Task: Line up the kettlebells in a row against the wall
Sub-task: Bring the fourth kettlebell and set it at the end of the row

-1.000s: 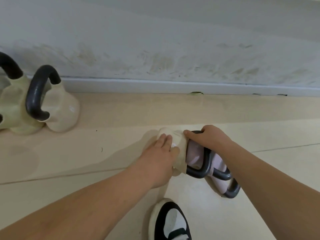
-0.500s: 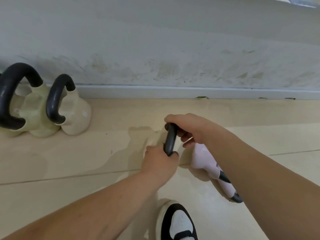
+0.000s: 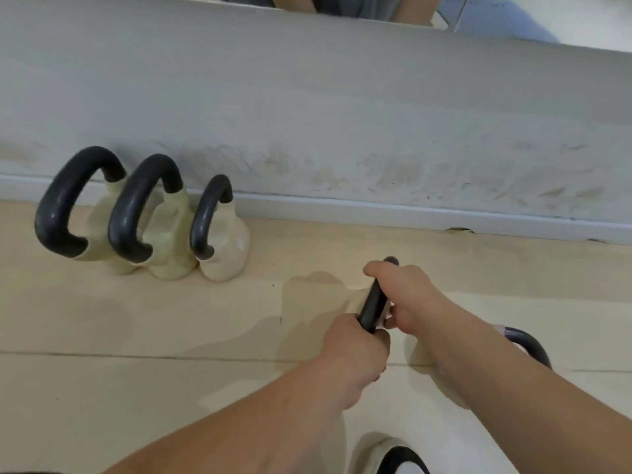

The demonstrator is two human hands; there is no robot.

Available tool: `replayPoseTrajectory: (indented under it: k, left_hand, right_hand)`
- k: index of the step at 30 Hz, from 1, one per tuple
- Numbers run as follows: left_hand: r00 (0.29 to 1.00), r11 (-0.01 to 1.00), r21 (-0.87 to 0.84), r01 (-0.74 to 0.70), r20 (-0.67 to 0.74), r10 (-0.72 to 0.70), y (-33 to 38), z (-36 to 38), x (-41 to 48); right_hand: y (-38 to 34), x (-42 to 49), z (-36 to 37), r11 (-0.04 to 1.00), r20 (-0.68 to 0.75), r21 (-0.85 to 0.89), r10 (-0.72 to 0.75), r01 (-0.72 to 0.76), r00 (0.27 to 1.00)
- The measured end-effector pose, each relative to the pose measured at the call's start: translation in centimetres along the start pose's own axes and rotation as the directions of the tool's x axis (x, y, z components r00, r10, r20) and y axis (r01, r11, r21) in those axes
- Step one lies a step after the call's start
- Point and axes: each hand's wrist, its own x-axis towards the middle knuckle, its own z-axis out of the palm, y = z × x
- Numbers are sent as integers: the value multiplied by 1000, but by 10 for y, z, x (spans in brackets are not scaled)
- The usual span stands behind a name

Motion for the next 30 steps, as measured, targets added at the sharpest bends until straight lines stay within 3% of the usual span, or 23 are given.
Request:
replayPoseTrajectory:
  k: [5,10,14,18,25,30]
  left_hand:
    - [990,999,-39,-11,-140,5,2,-16,12]
    - [926,980,121,-161,-326,192,14,-63,25]
    - [875,964,176,-199,-411,255,20,-99,38]
    - [892,966,167,-197,-378,247,14,-125,47]
    - [918,958,163,-236,-287,275,38,-156,70]
    - [939,985,18,-174,-297,171,51,-147,85]
  right_hand:
    - [-9,-7,29,996,37,14,-89,89,995]
    - [-37,-17,73,980,123,57,-195,190,973]
    - [-59,-20,109,972,156,10,-234,235,960]
    - [-62,-13,140,973,108,-45,-219,224,970]
    - [-87,13,174,976,8,17,-215,215,977]
    - [-115,28,197,950,73,-179,-246,256,966]
